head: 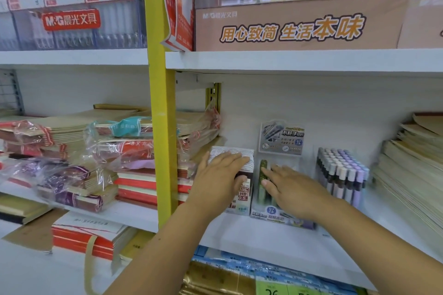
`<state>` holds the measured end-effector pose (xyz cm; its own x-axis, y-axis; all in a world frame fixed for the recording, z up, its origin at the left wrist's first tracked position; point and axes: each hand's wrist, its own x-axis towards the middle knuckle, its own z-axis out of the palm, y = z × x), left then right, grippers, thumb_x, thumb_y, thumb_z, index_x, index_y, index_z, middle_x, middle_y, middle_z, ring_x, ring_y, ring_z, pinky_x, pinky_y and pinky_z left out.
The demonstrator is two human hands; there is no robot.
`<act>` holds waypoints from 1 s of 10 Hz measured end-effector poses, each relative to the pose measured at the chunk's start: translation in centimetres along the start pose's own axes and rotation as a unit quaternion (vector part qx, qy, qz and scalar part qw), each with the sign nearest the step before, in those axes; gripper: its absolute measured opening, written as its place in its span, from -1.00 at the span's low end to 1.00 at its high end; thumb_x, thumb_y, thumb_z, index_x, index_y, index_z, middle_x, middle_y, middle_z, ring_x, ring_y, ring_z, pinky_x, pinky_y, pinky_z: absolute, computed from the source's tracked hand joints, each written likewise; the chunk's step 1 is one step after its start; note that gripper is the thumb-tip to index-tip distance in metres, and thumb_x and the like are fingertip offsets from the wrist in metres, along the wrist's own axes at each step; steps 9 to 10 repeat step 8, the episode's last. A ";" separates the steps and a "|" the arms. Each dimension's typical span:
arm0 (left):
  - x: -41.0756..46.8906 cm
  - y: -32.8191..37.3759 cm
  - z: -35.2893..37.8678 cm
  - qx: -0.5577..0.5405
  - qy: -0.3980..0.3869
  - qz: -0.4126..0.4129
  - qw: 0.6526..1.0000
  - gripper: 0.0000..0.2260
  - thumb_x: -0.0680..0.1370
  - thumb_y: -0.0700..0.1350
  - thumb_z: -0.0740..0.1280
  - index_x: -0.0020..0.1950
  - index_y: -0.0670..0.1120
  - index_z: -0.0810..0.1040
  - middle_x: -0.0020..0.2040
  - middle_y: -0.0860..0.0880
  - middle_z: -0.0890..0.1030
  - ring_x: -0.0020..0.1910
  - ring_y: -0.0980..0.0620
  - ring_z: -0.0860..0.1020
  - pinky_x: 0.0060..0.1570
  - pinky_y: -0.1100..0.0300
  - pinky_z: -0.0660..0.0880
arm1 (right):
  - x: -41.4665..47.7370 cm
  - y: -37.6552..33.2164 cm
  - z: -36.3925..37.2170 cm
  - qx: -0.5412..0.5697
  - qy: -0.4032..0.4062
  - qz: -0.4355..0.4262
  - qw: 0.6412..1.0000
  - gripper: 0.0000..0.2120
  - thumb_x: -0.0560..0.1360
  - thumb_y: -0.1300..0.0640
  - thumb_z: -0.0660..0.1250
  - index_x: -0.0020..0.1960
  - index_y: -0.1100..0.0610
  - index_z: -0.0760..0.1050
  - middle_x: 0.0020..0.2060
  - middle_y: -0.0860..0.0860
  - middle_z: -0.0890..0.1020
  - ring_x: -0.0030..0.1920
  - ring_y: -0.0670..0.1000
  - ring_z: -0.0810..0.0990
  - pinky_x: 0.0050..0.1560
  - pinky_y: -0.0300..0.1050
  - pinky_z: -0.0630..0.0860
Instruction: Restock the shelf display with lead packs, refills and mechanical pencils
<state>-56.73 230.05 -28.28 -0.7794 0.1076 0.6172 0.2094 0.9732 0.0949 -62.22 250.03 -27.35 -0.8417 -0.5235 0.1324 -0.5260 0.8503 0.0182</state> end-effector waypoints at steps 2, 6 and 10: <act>0.3 0.4 -0.4 0.002 -0.005 -0.009 1.000 -0.55 0.65 0.12 0.19 0.54 0.20 0.24 0.55 0.17 0.30 0.55 0.14 0.17 0.54 -0.06 -0.10 | -1.1 -0.5 -0.3 0.021 0.047 0.004 0.999 -0.46 0.64 -0.19 -0.16 0.57 -0.04 -0.06 0.57 0.00 0.01 0.56 0.06 -0.05 0.50 -0.04 -0.07; 0.0 1.9 -1.0 0.013 -0.023 -0.005 1.000 -0.55 0.65 0.07 0.21 0.54 0.18 0.24 0.56 0.14 0.28 0.56 0.11 0.16 0.55 -0.06 -0.06 | -4.0 -1.5 -0.1 -0.028 0.076 0.020 0.997 -0.47 0.66 -0.12 -0.06 0.57 0.02 -0.02 0.56 0.06 0.07 0.55 0.10 0.05 0.51 -0.02 -0.01; -5.0 4.3 -4.1 -0.051 0.078 0.059 0.994 -0.60 0.65 0.00 0.25 0.49 0.08 0.38 0.47 0.08 0.43 0.45 0.08 0.35 0.46 0.11 0.21 | -9.8 -1.3 0.3 0.084 0.199 -0.068 0.974 -0.54 0.64 -0.13 0.03 0.52 -0.11 0.15 0.51 -0.15 0.22 0.49 -0.19 0.05 0.42 -0.29 -0.19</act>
